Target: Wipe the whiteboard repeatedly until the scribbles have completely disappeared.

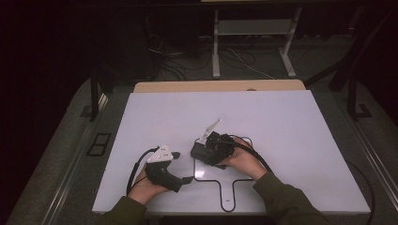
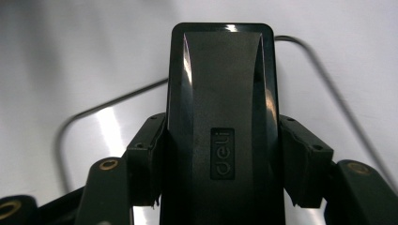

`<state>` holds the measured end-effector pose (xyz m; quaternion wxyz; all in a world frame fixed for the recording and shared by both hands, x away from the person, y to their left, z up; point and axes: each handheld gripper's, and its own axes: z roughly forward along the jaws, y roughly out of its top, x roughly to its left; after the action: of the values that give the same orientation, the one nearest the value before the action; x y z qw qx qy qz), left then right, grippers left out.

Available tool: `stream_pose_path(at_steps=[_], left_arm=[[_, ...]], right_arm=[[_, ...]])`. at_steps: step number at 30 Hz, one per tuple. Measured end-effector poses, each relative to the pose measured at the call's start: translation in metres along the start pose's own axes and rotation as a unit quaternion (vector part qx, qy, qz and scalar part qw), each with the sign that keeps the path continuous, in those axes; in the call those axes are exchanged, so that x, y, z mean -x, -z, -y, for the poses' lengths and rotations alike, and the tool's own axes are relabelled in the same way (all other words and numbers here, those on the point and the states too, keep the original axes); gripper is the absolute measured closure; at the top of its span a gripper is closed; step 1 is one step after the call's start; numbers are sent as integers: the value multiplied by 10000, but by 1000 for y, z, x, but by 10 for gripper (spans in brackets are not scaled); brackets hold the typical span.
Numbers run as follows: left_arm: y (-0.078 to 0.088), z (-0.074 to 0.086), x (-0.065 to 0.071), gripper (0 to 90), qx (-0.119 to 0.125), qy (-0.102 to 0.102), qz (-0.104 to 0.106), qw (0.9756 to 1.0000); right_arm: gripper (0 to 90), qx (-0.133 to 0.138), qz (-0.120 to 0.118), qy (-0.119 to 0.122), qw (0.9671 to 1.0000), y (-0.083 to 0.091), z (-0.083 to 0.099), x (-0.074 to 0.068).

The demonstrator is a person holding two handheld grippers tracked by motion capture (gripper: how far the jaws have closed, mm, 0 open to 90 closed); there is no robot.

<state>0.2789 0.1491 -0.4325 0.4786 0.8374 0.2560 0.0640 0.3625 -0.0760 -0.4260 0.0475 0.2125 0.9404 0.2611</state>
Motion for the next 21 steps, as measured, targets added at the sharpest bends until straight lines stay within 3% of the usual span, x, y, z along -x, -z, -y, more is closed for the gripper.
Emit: stream_pose_path(at_steps=[4, 6, 7, 13, 15, 17, 21], left_arm=[[0, 0, -1, 0, -26, -22, 8, 10000], [1, 0, -1, 0, -31, -33, 9, 10000], [1, 0, -1, 0, -28, -22, 6, 10000], [0, 0, 0, 0, 2, -8, 11, 10000], [0, 0, 0, 0, 3, -1, 5, 10000], [0, 0, 0, 0, 0, -11, -1, 10000], [1, 0, -1, 0, -30, -29, 5, 10000]], right_arm=[[387, -39, 190, -217, 9996, 0, -1, 19], [387, -46, 208, -253, 9995, -1, -2, 20], [387, -51, 187, -271, 9994, 0, -2, 17], [387, -38, -74, 172, 9998, -2, -3, -11], [386, -44, -46, 277, 9996, -2, -4, -14], [387, -30, -74, 164, 9998, -2, -4, -8], [387, -25, 99, -147, 9998, -2, -4, 14]])
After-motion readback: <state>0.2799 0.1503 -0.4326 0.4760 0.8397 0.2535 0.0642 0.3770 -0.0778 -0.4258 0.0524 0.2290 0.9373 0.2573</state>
